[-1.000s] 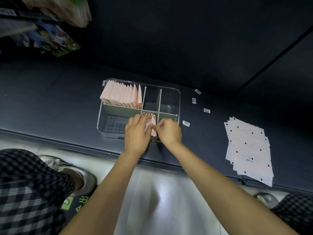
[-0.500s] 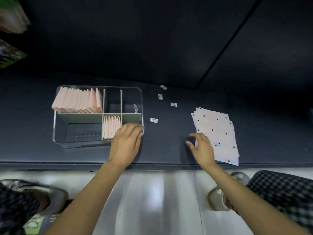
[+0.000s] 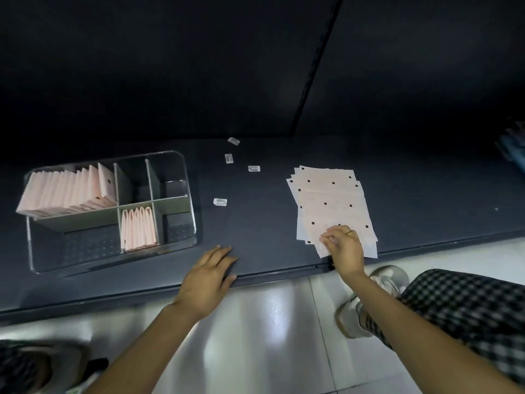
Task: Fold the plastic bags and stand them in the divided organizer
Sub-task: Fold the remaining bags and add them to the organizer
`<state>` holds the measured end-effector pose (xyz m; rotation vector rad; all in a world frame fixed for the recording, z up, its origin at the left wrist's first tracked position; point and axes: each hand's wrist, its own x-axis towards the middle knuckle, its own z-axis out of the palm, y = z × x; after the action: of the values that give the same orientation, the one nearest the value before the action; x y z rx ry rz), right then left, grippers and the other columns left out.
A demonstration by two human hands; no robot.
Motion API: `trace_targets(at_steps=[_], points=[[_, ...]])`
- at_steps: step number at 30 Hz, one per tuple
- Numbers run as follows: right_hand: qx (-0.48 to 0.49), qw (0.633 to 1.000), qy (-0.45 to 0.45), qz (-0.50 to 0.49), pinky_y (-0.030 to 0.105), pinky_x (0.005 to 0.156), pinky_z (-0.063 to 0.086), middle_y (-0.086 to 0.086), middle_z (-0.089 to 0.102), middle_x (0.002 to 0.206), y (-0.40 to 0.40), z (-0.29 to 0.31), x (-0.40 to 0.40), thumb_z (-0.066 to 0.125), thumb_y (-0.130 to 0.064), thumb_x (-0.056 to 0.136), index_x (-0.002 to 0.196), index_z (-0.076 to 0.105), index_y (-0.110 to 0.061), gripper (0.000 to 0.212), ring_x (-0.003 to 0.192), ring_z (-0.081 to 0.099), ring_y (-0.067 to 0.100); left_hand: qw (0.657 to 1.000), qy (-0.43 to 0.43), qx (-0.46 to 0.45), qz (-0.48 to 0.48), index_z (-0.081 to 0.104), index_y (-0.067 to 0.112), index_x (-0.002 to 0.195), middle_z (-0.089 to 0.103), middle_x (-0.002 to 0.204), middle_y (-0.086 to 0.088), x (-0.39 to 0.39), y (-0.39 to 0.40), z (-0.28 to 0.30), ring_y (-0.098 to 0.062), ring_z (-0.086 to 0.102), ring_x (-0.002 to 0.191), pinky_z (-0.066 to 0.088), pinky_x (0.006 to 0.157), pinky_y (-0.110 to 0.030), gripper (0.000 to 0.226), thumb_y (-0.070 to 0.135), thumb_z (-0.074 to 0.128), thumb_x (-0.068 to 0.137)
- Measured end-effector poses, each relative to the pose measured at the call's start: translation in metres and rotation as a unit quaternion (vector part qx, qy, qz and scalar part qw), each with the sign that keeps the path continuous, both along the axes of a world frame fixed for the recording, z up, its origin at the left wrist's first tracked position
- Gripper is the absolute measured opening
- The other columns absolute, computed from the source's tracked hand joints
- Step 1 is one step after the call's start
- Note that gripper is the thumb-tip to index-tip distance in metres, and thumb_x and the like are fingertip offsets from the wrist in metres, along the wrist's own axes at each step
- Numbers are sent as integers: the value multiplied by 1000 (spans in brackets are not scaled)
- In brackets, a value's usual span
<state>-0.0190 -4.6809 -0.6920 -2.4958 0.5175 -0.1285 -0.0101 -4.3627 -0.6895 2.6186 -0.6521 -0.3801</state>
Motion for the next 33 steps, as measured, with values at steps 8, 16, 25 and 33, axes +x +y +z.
trace_targets(at_steps=[8,16,25,33], points=[[87,982,-22,167,21,76,40,-2,68,87,55,25,10,62,-11,88,89,70,-10,8,87,53,15,995,10,-100,-17,32,26,145,30,151,10,2,-29,22,-10,19,142,14,112,-18,65,40,60,89],[266,912,178,257,19,75,48,-4,67,84,113,46,7,61,-18,90,87,68,-12,10,76,60,4,992,96,-75,1,68,26,105,68,98,5,13,-16,26,-16,60,93,47,80,-31,18,26,65,87],[491,838,215,102,21,87,50,-5,70,110,56,65,32,36,-70,75,108,67,-25,63,104,64,8,923,182,-262,215,48,-4,74,43,67,-6,17,-9,23,-16,40,67,34,65,-32,40,26,45,99],[223,962,153,32,26,57,28,-3,34,58,73,27,28,57,-21,93,60,35,-16,39,56,32,11,917,109,-233,305,55,12,113,64,93,-3,19,-21,16,-26,60,87,49,78,-37,22,25,50,97]])
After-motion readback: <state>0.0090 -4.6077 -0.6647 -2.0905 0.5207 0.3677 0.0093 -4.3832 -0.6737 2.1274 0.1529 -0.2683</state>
